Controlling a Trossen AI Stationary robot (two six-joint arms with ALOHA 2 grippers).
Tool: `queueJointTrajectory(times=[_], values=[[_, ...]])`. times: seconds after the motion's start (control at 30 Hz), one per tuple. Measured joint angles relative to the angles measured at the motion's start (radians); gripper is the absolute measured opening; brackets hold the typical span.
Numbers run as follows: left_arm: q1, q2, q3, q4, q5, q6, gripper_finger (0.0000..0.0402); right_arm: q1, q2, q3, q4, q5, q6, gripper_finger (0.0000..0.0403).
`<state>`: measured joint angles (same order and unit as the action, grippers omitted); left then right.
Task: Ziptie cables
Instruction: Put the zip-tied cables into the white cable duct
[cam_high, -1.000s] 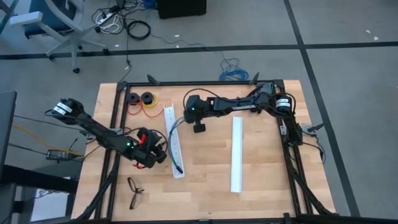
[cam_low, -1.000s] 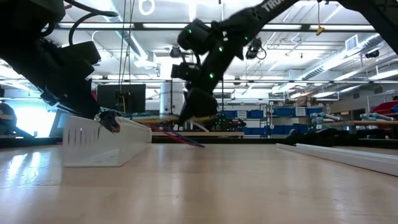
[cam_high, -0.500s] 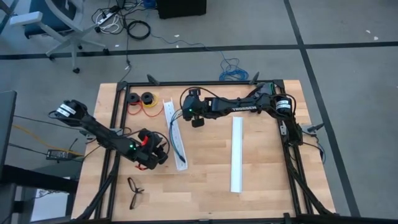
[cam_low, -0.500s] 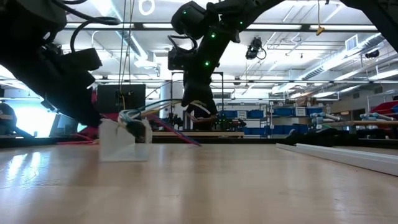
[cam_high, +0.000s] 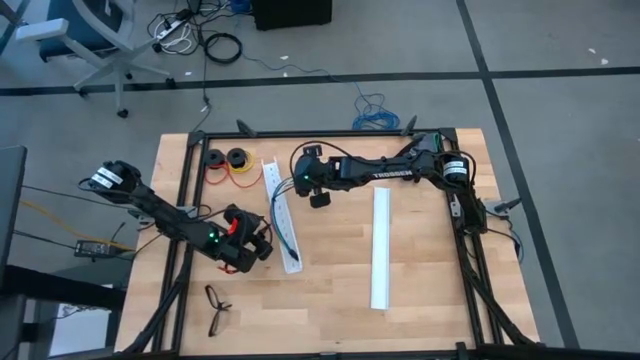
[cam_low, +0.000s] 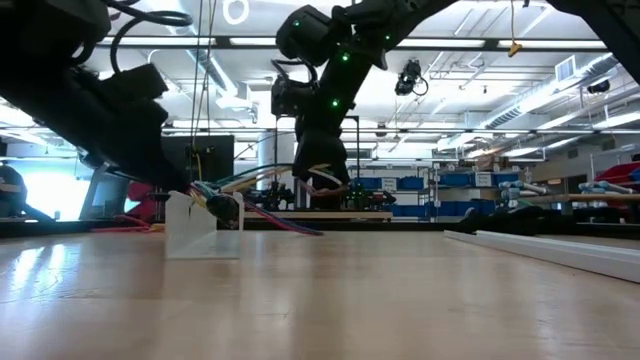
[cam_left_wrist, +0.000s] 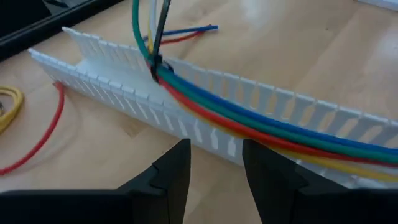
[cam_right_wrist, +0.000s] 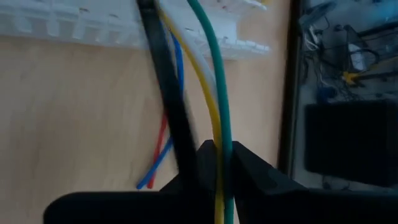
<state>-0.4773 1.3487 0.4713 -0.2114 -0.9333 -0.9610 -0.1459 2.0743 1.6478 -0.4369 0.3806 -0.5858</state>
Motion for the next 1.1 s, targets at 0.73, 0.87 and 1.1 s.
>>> queueJointTrajectory(times=[0.73, 0.87, 1.1], values=[[0.128, -0.087, 0.015, -0.027, -0.043, 0.151, 0.0156, -0.039, -0.027, 0.000, -0.119, -0.187, 0.100, 0.0118], [0.122, -0.157, 0.015, -0.021, -0.043, 0.192, 0.0156, -0.100, -0.029, -0.036, -0.144, -0.317, 0.175, 0.0115], [0.089, -0.239, 0.015, -0.024, -0.044, 0.225, 0.0156, -0.228, -0.027, -0.148, -0.145, -0.532, 0.299, 0.0103]])
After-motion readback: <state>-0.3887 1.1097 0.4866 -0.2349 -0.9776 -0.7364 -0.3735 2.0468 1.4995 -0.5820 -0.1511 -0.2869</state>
